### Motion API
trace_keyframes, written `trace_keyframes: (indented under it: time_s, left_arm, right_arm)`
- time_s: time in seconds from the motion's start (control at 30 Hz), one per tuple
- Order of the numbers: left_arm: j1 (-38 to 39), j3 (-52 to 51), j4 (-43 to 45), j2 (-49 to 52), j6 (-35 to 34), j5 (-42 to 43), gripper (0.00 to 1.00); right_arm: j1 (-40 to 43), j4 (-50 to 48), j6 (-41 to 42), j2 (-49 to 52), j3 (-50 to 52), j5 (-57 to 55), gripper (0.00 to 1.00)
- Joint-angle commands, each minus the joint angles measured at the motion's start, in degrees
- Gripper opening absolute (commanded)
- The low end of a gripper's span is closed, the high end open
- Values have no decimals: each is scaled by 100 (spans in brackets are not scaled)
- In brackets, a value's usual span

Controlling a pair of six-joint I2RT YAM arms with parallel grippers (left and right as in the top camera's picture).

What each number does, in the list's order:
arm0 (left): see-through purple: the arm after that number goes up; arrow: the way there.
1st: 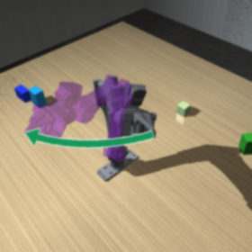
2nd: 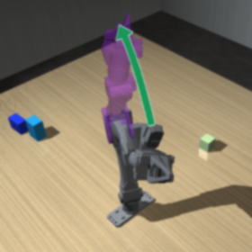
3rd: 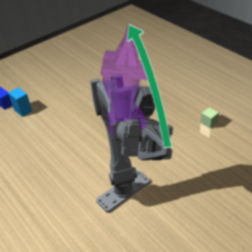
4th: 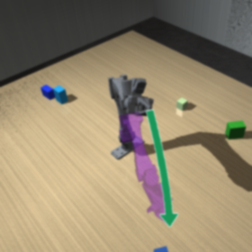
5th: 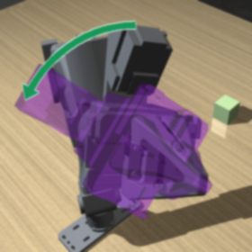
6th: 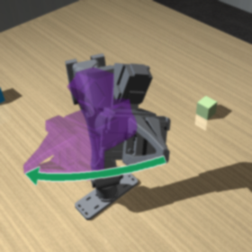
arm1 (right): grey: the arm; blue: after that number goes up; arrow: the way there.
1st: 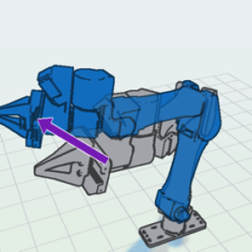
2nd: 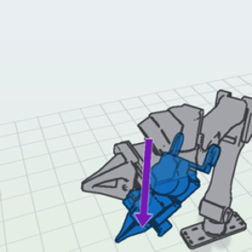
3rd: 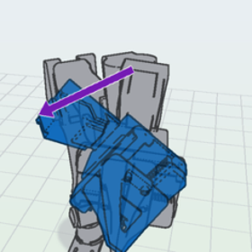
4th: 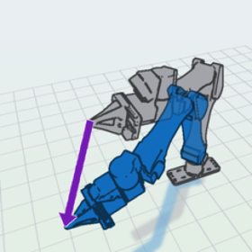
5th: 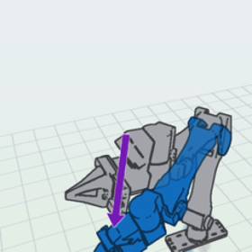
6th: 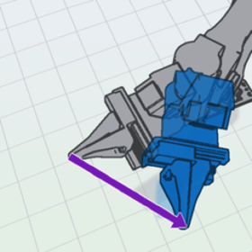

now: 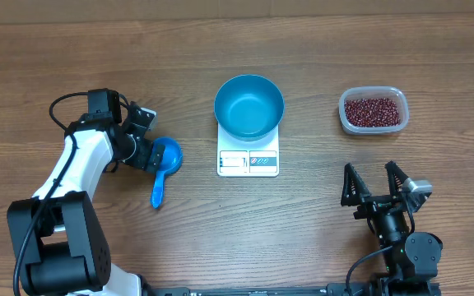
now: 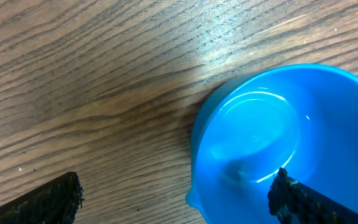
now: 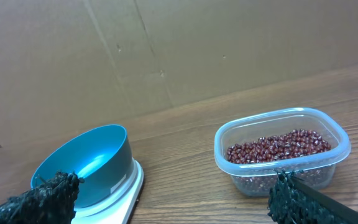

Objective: Scoop item into bowl and weigh 150g on scale
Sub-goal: 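Close the left gripper on the blue measuring cup's rim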

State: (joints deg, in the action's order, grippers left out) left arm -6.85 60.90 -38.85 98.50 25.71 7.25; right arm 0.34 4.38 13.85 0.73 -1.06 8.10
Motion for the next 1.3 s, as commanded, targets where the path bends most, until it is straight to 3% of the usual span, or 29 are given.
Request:
trace_keyframes:
  time_s: [0.0,0.87,1.27]
  left_arm:
    - [-26,-76,55,114,85,-15,100]
    - [-26,-76,68,640,-44,-20,100]
    - [-26,-76,192,640,-44,-17,65]
  right_arm:
    - [0,-20,-63,-57,61,-46,100]
    - [0,-20,-63,-57,59,-46,100]
    - [0,-20,-63,-57,61,-48,100]
